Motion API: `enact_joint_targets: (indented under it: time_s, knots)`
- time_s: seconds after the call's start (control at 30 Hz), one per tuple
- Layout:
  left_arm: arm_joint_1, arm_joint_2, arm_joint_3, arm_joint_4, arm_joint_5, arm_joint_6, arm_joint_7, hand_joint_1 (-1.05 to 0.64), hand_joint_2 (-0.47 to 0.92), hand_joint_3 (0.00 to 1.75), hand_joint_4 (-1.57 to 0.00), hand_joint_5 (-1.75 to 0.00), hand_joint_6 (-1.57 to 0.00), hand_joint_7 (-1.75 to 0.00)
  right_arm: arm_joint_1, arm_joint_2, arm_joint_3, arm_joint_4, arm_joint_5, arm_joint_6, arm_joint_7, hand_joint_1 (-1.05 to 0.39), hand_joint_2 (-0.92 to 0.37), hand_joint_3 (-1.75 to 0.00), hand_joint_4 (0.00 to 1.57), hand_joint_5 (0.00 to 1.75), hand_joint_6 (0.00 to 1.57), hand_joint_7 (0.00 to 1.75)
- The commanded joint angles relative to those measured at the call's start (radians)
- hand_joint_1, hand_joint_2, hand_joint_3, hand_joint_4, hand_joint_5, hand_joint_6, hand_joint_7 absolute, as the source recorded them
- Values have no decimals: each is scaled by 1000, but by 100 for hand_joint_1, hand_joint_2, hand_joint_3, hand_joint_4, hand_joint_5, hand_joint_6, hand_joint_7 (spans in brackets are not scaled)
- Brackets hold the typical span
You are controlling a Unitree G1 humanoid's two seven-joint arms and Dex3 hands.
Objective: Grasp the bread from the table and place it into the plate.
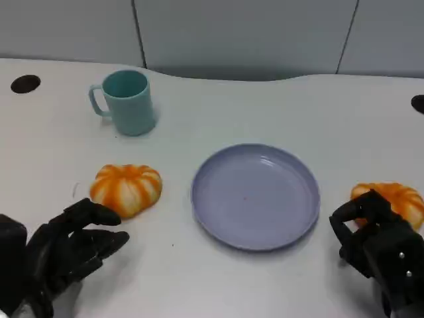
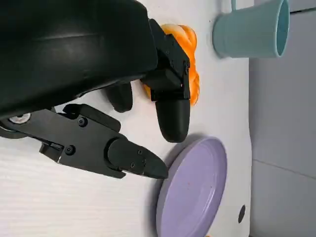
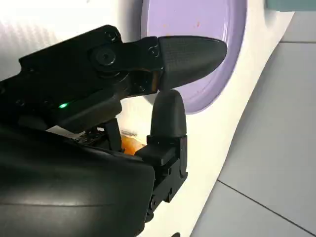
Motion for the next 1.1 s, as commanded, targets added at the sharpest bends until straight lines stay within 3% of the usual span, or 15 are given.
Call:
enact_joint_targets:
  time_s: [0.03,0.07,0.13,0.2,0.23,0.27,0.3,0.37,0.4,0.5,0.67,0.8,1.03,1.1]
  knots:
    - [26,11,-7,24,39,-36,17,-34,90,0,-51,-168,-48,-146,-3,-4,-2,4,1,-7,-9,-21,-92,-38,61,175,39,162]
    - [40,17,-22,-13,82,-108,37,-34,90,0,-51,-168,-48,-146,-3,-1,-2,5,4,-7,-8,-21,-92,-38,61,175,39,162]
    - [59,38,-55,-72,178,-232,78,-37,90,0,-41,-156,-39,-127,-3,5,-4,0,10,0,-6,-22,-92,-38,61,175,39,162]
    - [64,46,-68,-86,222,-285,100,-38,91,0,-39,-149,-38,-115,-3,8,-5,-2,12,2,-5,-22,-92,-38,60,175,40,163]
    - [58,85,-97,-114,351,-348,179,-38,91,0,-39,-149,-38,-113,-5,8,-4,6,10,-7,-6,-22,-92,-38,60,175,40,163]
    - [45,137,-130,-153,509,-400,271,-46,91,1,-29,-124,-38,-84,-7,9,-2,14,5,-18,-10,-22,-92,-38,60,175,40,163]
    - [36,173,-154,-180,624,-436,339,-55,92,3,-20,-88,-40,-44,-8,9,0,19,2,-27,-13,-22,-92,-38,60,175,40,164]
    - [17,223,-185,-228,771,-439,413,-60,92,3,-18,-65,-43,-19,-9,12,3,19,-5,-24,-20,-21,-92,-39,61,175,39,164]
    - [5,244,-196,-266,821,-411,414,-67,91,2,-8,-48,-35,-9,-10,12,4,23,-8,-23,-21,-22,-92,-38,60,175,39,164]
    - [-17,280,-218,-344,908,-347,405,-75,89,1,-1,-23,-24,-1,-13,10,7,35,-12,-35,-27,-22,-92,-38,60,175,40,163]
    - [-64,330,-267,-397,1002,-265,377,-82,90,1,0,-10,-18,0,-10,17,9,29,-5,-32,-26,-22,-92,-38,59,175,39,163]
    - [-177,356,-337,-329,1053,-209,308,-87,90,0,0,-1,-9,0,-19,14,11,53,-9,-54,-32,-22,-92,-38,61,175,40,164]
    - [-422,310,-488,56,1096,-202,311,-89,92,1,0,0,-5,0,1,23,18,-13,-7,10,-29,-22,-92,-39,57,175,37,161]
    - [-490,280,-526,177,1094,-197,303,-89,91,0,0,0,-4,0,-1,17,19,1,-9,-8,-30,-23,-92,-39,58,175,38,162]
